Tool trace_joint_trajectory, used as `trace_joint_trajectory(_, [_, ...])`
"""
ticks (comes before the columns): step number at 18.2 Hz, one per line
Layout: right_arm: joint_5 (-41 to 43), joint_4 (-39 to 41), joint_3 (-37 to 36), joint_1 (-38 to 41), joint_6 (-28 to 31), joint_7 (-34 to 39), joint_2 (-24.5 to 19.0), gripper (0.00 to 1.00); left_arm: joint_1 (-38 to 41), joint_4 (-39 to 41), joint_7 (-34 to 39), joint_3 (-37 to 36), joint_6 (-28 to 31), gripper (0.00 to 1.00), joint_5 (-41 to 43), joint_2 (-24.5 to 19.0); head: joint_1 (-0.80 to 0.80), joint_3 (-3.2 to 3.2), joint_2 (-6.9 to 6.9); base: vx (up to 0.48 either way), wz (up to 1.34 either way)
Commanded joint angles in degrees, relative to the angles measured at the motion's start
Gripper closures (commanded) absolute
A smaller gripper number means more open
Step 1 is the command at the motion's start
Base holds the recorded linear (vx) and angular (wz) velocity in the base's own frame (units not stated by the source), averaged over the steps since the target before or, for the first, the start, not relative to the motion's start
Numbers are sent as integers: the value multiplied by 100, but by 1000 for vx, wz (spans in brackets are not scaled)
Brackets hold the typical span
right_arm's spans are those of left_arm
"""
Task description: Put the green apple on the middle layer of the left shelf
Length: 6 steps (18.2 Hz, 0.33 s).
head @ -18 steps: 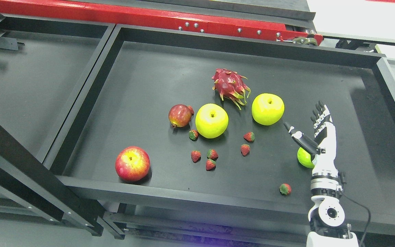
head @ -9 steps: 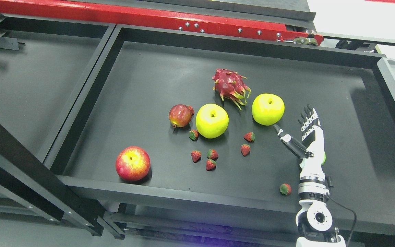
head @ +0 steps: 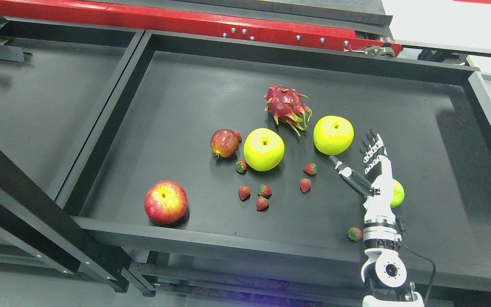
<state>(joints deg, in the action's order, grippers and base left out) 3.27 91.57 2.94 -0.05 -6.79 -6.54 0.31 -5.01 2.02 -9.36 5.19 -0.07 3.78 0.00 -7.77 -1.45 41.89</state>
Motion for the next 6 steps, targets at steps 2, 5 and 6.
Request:
trace_joint_trajectory(2, [-1, 54, 136, 101, 10, 4, 69, 0, 0, 0, 4, 0, -2, 0, 0, -100, 0, 0, 0, 0, 0])
trace_joint_trajectory(5, [-1, 54, 136, 101, 37, 4, 69, 0, 0, 0, 4, 0, -2, 0, 0, -100, 0, 0, 0, 0, 0])
trace_joint_trajectory(6, [-1, 54, 136, 101, 37, 4, 69, 0, 0, 0, -5, 0, -2, 0, 0, -100, 0, 0, 0, 0, 0])
